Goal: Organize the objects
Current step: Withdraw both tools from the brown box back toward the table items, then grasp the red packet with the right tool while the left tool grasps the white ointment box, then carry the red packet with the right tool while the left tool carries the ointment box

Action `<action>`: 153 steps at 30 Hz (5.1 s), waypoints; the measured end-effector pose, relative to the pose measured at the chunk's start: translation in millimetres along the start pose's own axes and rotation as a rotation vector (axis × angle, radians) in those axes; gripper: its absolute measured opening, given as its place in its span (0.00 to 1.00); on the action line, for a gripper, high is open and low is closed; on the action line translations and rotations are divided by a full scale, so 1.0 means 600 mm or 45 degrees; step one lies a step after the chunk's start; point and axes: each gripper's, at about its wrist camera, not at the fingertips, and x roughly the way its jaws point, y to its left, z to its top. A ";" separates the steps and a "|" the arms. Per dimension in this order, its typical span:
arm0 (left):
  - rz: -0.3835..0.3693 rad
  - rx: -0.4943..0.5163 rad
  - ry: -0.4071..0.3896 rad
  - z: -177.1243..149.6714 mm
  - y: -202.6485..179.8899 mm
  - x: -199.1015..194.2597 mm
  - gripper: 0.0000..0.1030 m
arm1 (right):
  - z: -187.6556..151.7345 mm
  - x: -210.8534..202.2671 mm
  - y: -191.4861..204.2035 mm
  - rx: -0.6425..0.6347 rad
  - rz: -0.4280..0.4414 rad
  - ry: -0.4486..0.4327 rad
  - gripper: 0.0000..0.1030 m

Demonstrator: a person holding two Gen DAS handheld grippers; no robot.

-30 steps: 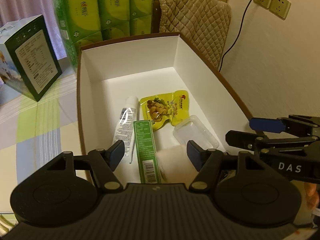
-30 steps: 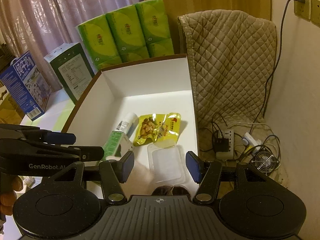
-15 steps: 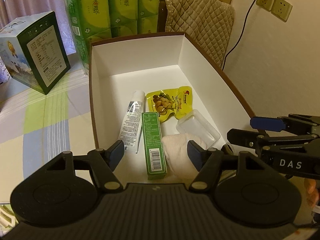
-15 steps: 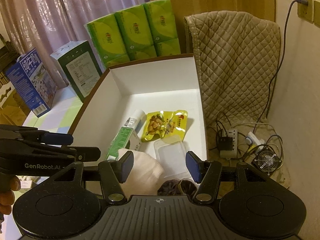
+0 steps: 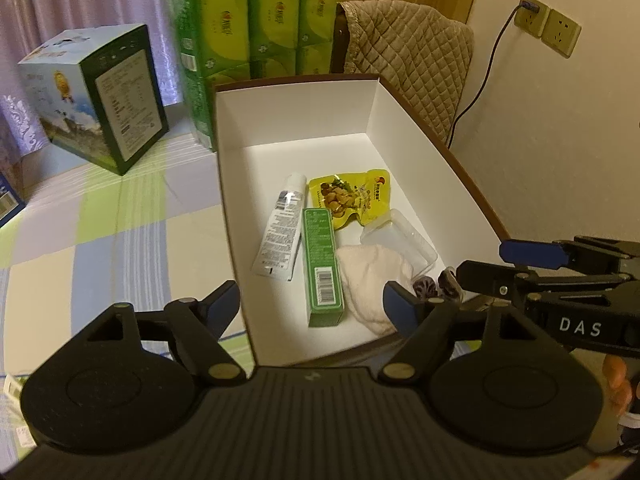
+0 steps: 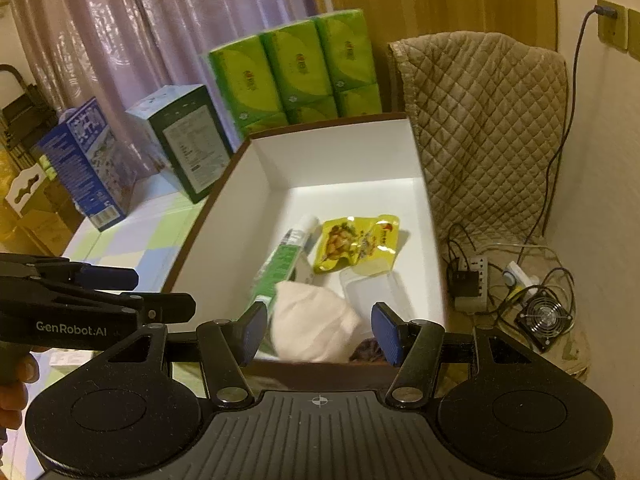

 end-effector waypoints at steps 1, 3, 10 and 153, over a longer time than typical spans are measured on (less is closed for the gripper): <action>0.004 -0.004 -0.001 -0.004 0.002 -0.006 0.75 | -0.003 -0.004 0.006 -0.003 0.004 -0.002 0.53; 0.010 -0.010 -0.009 -0.014 0.008 -0.020 0.77 | -0.010 -0.011 0.018 -0.010 0.016 -0.003 0.53; 0.030 -0.051 -0.013 -0.057 0.038 -0.065 0.77 | -0.035 -0.031 0.072 -0.039 0.061 0.006 0.53; -0.013 -0.066 0.246 -0.256 0.280 0.046 0.38 | -0.211 0.155 0.173 -0.081 -0.081 0.345 0.25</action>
